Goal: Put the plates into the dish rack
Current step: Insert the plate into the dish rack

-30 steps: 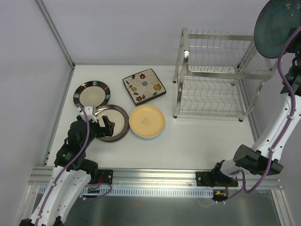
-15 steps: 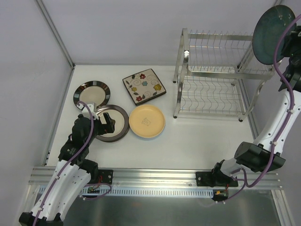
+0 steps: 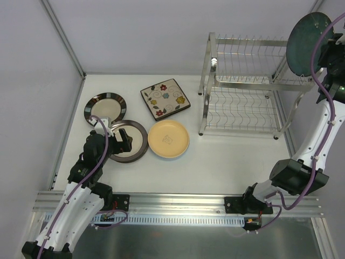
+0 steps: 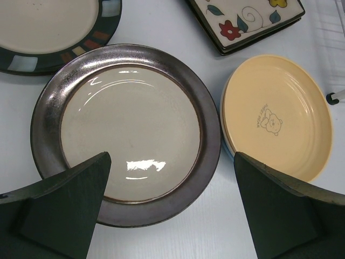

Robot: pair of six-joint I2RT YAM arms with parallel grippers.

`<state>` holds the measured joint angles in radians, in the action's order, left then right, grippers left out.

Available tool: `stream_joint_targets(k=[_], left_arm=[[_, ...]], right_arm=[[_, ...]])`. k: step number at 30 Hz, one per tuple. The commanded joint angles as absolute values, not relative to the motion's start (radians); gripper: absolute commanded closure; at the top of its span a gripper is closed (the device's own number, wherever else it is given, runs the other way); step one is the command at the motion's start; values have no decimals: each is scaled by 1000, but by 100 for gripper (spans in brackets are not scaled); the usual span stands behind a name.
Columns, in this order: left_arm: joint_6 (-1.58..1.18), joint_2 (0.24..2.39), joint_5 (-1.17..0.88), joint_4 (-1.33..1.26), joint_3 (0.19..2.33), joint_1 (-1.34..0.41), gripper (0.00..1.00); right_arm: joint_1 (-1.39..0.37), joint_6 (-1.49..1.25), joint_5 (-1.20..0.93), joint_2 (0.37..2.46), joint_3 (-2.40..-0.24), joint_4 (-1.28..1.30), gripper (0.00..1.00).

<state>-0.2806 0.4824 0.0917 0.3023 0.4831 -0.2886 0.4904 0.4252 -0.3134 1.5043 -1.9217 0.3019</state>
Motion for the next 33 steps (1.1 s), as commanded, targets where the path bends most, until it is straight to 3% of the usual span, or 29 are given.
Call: stream_joint_targets(k=[1, 14, 33], left_arm=[[-284, 483, 112, 256, 480, -290, 1], [-282, 465, 129, 256, 477, -290, 1], [-267, 469, 127, 256, 480, -290, 1]], right_arm=[[503, 454, -272, 1447, -1928, 74, 99], [503, 380, -210, 1413, -1944, -46, 99], [496, 413, -235, 1364, -1864, -5, 100]])
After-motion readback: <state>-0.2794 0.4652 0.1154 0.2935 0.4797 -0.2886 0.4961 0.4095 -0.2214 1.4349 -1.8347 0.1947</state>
